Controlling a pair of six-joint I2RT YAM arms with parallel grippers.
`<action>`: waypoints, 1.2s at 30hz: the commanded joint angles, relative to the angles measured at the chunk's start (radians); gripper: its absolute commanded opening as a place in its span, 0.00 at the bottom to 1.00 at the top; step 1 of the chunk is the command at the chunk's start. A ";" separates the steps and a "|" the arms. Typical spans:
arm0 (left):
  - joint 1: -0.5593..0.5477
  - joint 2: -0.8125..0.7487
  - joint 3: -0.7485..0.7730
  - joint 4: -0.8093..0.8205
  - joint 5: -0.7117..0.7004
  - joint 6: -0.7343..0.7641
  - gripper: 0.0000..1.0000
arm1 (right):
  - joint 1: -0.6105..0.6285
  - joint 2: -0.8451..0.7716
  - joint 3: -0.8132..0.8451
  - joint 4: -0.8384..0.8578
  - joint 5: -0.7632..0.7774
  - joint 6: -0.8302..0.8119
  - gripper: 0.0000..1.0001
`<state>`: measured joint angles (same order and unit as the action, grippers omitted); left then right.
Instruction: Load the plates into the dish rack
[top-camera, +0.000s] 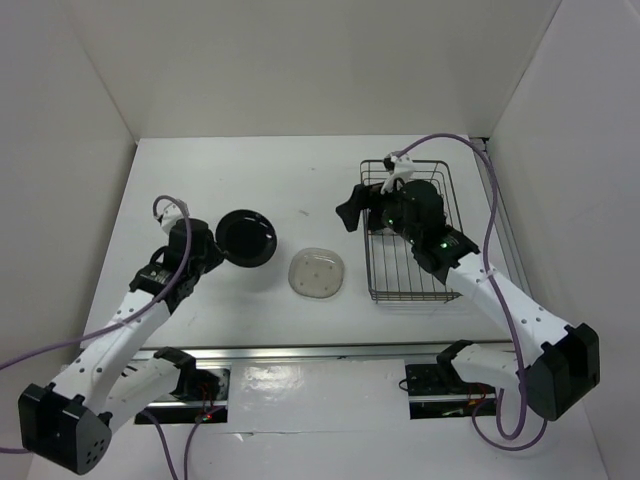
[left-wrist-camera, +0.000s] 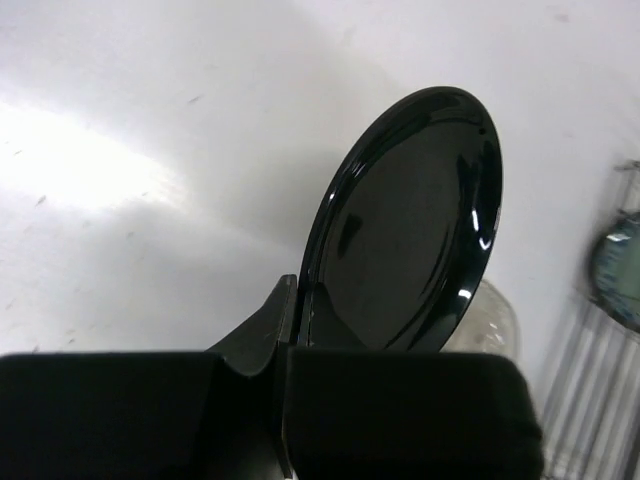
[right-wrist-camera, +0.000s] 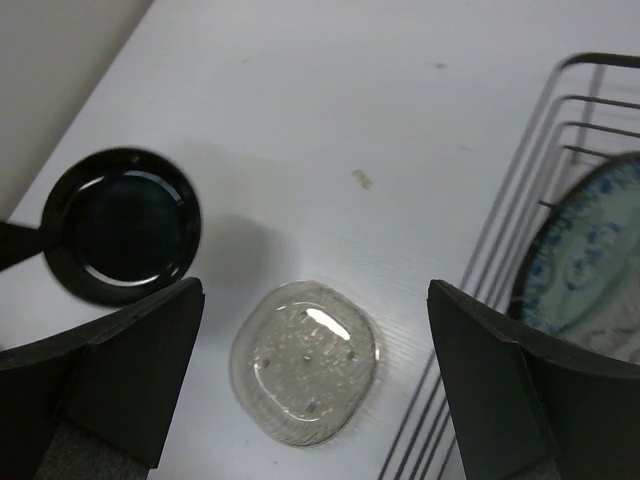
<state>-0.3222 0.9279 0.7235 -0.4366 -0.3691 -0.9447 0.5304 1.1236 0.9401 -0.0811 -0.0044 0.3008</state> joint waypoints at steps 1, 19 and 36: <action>0.000 -0.064 -0.024 0.179 0.117 0.150 0.00 | 0.010 0.028 -0.001 0.160 -0.273 -0.081 1.00; 0.000 -0.205 -0.236 0.746 0.682 0.205 0.00 | 0.078 0.195 -0.030 0.251 -0.577 -0.114 0.89; -0.009 -0.095 -0.154 0.556 0.535 0.196 0.96 | 0.118 0.125 0.109 0.002 0.111 -0.068 0.00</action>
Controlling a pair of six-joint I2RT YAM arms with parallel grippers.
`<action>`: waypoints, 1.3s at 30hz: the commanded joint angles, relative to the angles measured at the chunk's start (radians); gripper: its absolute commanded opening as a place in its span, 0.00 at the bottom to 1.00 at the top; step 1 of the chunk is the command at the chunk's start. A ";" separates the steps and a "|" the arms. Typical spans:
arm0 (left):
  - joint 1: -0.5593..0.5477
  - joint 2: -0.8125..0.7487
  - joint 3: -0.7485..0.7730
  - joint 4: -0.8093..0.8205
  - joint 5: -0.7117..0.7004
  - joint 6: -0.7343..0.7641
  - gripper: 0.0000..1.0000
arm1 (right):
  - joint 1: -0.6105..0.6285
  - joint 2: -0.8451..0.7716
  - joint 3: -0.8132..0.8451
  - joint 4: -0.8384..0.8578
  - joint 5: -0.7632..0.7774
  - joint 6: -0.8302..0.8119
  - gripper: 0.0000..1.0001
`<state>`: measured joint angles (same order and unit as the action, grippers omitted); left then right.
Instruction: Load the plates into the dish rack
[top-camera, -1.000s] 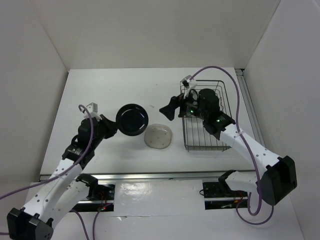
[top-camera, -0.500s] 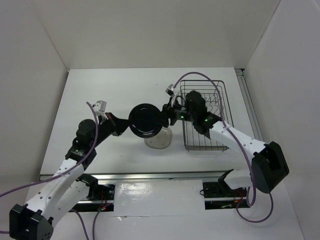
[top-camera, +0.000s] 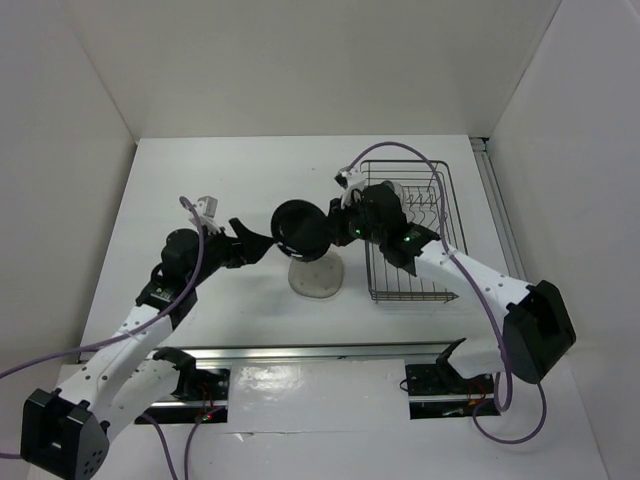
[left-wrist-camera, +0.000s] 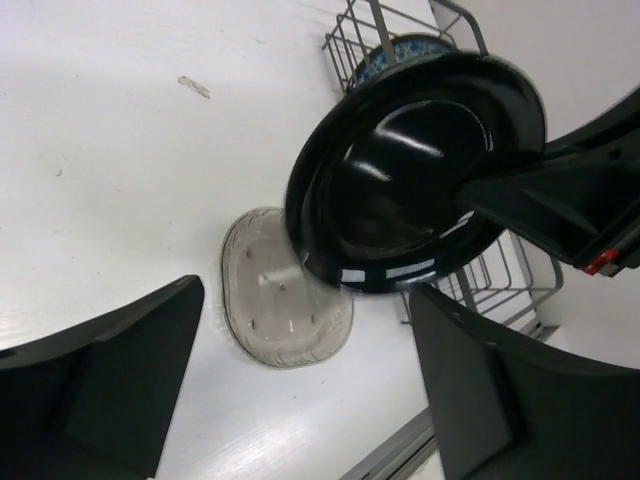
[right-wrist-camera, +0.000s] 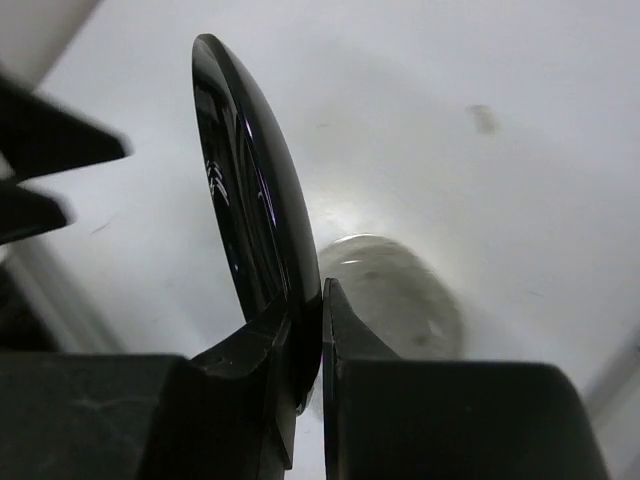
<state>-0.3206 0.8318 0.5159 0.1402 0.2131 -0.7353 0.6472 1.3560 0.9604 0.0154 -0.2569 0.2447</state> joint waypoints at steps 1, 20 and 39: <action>-0.011 0.001 0.053 -0.021 -0.047 -0.013 1.00 | 0.002 -0.126 0.100 -0.116 0.443 -0.012 0.00; -0.097 0.182 0.115 -0.172 -0.147 -0.032 1.00 | -0.363 -0.215 0.149 -0.246 0.935 -0.125 0.00; -0.115 0.121 0.104 -0.206 -0.184 -0.041 1.00 | -0.457 -0.018 0.123 -0.167 0.725 -0.088 0.00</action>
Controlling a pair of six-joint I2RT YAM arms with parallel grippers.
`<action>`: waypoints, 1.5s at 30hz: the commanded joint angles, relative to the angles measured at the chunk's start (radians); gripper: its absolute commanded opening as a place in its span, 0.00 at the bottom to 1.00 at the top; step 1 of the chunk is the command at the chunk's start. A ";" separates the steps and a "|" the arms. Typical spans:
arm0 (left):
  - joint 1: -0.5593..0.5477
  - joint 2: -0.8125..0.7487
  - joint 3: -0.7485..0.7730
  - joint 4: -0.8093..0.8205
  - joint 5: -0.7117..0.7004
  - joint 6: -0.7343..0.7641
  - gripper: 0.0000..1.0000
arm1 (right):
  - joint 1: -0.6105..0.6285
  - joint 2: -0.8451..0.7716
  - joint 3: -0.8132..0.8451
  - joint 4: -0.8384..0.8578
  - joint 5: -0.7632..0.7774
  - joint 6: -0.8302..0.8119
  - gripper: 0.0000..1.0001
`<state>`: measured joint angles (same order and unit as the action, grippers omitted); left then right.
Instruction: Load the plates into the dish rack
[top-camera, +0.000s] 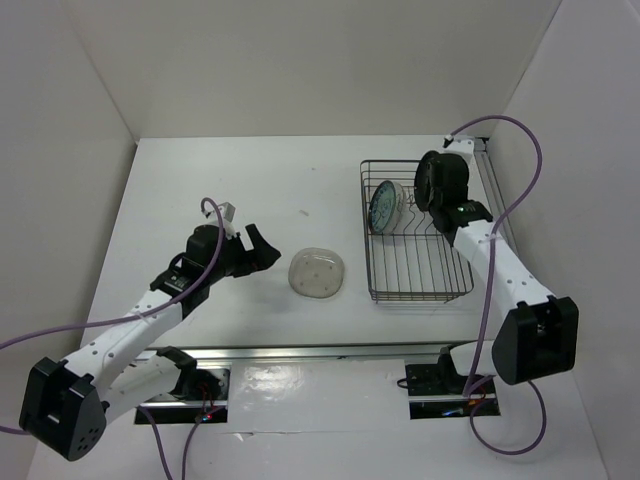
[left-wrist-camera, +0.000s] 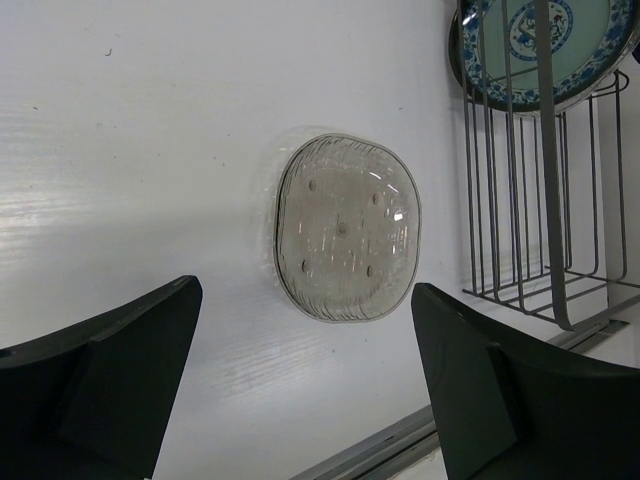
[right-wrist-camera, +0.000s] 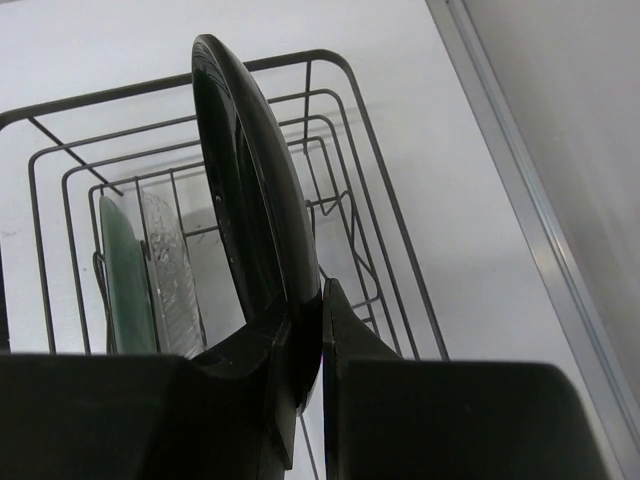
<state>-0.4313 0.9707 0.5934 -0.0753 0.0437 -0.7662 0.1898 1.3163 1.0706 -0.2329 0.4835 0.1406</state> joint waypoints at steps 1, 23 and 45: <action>-0.004 -0.018 0.035 0.009 -0.015 -0.010 1.00 | 0.010 0.021 0.012 0.081 -0.016 0.016 0.00; -0.004 0.002 0.026 0.009 -0.005 -0.010 1.00 | 0.039 0.087 -0.040 0.113 0.026 0.053 0.24; -0.004 0.390 -0.024 0.373 0.119 0.090 0.96 | 0.089 -0.093 0.043 -0.052 0.178 0.116 0.84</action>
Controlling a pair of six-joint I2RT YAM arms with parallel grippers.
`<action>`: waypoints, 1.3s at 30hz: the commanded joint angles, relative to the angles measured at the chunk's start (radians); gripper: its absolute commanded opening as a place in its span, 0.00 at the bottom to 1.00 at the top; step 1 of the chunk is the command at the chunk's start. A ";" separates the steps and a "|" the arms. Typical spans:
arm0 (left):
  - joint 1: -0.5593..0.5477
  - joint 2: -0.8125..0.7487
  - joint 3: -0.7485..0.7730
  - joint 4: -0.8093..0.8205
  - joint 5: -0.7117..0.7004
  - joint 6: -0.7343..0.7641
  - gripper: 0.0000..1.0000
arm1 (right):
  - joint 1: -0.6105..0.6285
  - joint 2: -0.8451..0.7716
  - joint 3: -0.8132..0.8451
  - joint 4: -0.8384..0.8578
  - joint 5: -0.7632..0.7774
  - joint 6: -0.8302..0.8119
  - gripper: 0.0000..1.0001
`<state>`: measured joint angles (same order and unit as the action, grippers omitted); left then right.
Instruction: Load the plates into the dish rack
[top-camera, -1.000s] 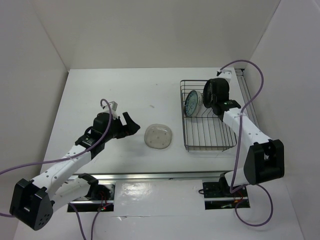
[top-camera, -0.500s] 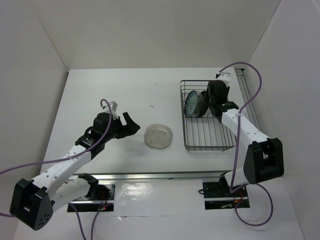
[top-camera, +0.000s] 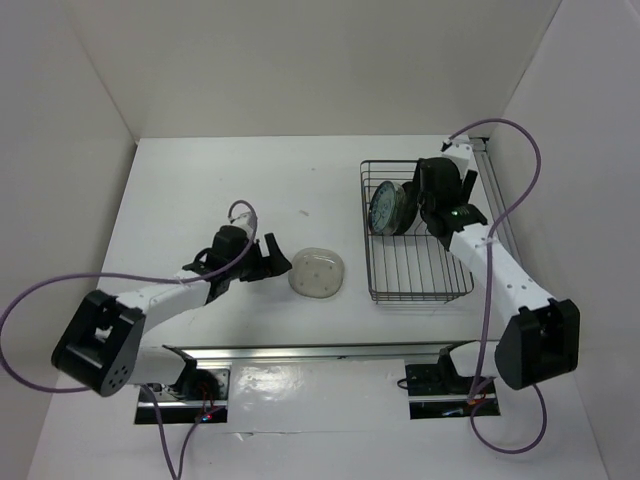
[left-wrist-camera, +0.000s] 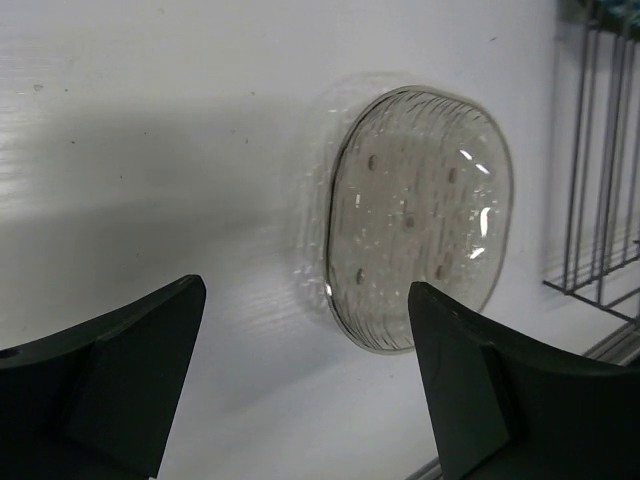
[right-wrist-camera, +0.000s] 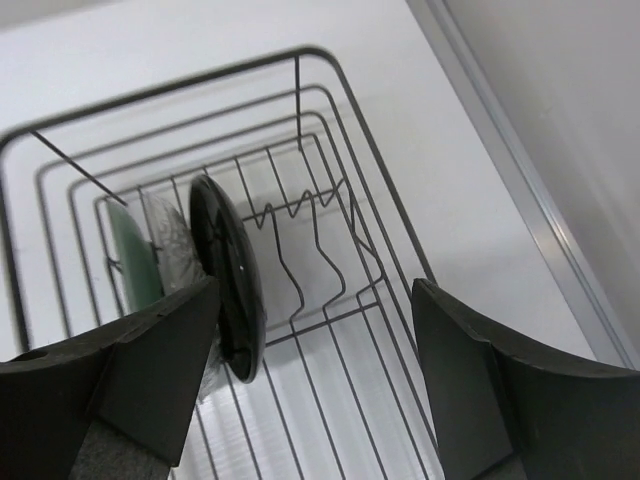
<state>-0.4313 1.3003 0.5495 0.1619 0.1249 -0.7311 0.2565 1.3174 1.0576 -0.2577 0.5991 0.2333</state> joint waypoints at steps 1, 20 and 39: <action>-0.004 0.115 0.029 0.154 0.048 0.055 0.95 | 0.023 -0.109 0.056 -0.028 0.050 0.023 0.84; -0.060 0.392 0.158 0.111 -0.002 0.056 0.31 | 0.052 -0.239 0.056 -0.046 -0.034 0.023 0.85; -0.060 -0.160 0.061 0.238 0.074 0.050 0.00 | 0.197 -0.175 -0.154 0.308 -1.185 -0.100 0.94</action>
<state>-0.4889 1.1595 0.6205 0.3107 0.1402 -0.6842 0.3958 1.1320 0.9333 -0.0223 -0.4328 0.1852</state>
